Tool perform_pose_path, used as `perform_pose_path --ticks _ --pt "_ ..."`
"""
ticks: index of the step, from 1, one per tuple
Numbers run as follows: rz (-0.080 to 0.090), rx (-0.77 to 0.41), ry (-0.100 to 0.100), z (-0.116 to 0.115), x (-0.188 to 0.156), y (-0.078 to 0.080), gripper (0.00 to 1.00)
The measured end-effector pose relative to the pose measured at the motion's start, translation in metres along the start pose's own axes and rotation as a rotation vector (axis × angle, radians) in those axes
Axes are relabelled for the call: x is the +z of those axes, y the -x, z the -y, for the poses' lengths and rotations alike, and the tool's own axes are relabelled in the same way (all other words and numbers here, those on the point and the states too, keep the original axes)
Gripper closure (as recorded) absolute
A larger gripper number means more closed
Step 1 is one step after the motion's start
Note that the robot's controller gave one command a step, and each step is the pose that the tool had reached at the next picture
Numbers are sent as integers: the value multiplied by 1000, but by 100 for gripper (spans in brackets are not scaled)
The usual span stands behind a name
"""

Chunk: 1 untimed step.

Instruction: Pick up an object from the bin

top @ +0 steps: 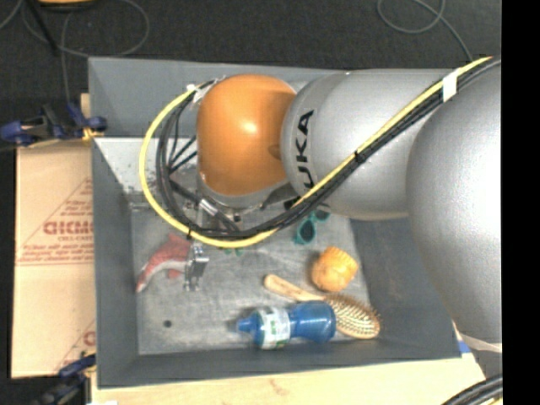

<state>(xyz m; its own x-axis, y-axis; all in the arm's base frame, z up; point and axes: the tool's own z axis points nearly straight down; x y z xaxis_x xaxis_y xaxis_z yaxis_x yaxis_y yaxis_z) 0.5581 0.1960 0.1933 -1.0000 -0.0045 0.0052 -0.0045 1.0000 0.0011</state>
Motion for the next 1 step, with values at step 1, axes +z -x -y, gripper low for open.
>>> perform_pose_path --ticks 1 --pt "8 4 2 1 -5 2 0"
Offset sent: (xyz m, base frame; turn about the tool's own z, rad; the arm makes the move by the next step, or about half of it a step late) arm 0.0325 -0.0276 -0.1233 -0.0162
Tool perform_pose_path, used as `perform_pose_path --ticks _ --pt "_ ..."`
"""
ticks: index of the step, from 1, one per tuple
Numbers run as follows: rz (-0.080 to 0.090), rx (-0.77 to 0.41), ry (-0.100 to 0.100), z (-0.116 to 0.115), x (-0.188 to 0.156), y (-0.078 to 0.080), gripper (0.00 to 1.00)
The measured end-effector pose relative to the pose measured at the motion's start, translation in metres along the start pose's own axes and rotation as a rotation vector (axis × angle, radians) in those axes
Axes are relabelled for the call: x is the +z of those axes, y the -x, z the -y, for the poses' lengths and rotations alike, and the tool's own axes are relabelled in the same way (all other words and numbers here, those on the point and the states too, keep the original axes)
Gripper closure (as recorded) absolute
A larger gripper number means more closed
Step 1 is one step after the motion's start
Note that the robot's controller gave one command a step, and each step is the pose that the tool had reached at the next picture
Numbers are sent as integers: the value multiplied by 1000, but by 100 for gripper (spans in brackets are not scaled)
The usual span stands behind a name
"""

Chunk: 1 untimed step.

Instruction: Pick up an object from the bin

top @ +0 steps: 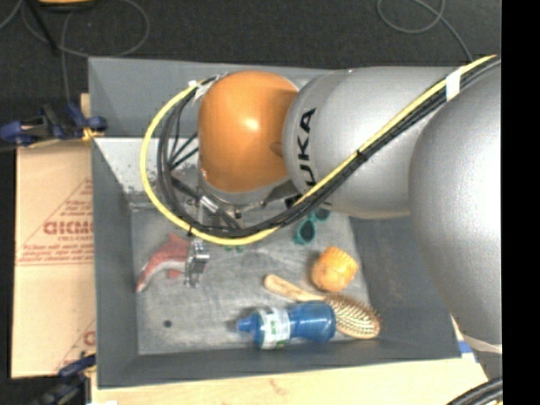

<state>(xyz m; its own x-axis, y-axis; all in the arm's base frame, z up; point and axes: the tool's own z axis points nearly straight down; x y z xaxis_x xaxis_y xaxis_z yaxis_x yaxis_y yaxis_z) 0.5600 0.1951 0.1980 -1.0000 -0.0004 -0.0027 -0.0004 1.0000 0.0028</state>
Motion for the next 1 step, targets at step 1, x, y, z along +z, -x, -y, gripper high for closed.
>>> perform_pose_path --ticks 1 --pt "5 -12 2 13 65 18 0"
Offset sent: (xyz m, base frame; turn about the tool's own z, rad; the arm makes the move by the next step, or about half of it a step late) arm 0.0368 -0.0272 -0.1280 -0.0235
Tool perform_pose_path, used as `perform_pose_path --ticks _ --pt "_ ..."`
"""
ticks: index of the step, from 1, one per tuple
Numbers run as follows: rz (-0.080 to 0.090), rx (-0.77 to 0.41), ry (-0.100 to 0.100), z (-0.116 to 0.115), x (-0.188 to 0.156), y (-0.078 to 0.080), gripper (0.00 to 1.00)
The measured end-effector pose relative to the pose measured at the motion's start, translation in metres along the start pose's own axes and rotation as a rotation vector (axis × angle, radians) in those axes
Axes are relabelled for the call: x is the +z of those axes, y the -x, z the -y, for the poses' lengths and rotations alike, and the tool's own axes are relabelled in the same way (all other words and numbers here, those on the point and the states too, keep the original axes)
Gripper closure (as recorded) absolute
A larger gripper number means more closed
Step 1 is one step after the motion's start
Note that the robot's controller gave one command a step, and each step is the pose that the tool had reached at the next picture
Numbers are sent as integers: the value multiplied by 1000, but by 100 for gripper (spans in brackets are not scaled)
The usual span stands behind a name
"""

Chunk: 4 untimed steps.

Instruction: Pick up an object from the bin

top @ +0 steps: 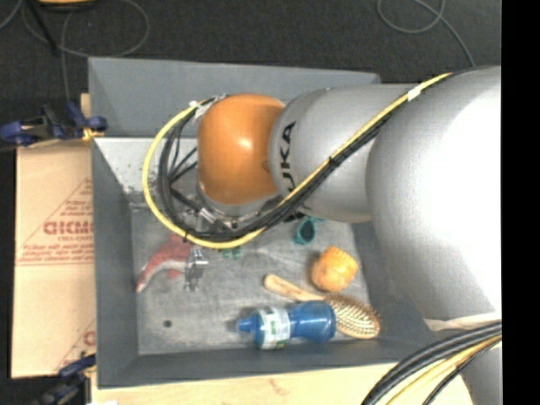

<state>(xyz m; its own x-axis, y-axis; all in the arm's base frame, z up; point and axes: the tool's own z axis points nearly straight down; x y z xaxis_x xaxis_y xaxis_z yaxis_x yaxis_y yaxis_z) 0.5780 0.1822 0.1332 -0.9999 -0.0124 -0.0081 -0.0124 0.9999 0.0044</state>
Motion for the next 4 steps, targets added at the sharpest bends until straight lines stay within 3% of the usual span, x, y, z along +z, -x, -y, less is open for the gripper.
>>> perform_pose_path --ticks 1,2,3,4 --pt "-3 -10 -2 15 65 20 0" --pt "-3 -3 -3 5 61 15 0" --pt "0 -9 -1 13 62 22 0" --pt "-4 -4 0 5 59 17 100"
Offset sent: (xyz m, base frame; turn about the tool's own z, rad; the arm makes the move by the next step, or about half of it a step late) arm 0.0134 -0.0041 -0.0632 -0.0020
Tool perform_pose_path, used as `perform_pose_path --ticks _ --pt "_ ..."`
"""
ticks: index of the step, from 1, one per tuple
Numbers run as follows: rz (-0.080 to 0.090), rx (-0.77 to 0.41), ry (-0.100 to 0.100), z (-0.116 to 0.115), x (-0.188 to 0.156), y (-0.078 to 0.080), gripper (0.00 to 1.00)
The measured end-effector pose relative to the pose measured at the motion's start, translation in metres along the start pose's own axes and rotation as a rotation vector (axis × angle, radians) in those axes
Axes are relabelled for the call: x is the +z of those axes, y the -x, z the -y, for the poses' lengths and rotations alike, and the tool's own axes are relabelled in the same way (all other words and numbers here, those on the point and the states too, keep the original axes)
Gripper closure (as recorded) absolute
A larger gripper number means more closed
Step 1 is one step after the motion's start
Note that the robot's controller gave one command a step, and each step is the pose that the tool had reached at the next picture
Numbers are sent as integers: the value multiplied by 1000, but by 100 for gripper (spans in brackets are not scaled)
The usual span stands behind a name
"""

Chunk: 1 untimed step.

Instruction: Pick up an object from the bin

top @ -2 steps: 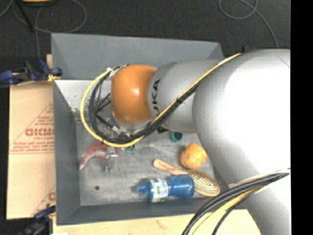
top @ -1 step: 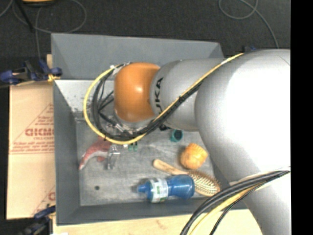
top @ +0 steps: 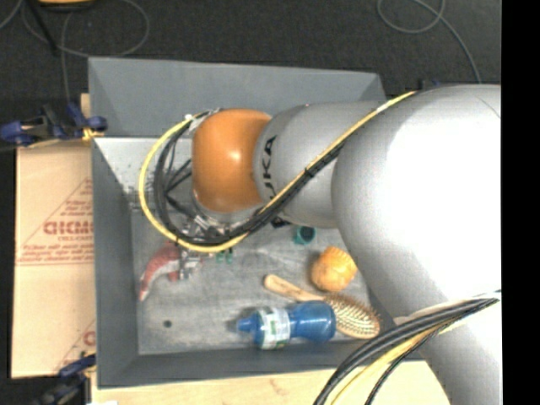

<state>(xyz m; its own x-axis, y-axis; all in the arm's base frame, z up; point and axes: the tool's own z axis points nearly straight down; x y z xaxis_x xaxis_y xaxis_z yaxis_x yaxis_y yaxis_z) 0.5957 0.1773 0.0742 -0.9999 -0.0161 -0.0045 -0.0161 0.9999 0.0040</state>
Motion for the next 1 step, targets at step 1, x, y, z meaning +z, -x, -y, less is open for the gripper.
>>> perform_pose_path --ticks 1 --pt "0 1 0 0 0 0 100"
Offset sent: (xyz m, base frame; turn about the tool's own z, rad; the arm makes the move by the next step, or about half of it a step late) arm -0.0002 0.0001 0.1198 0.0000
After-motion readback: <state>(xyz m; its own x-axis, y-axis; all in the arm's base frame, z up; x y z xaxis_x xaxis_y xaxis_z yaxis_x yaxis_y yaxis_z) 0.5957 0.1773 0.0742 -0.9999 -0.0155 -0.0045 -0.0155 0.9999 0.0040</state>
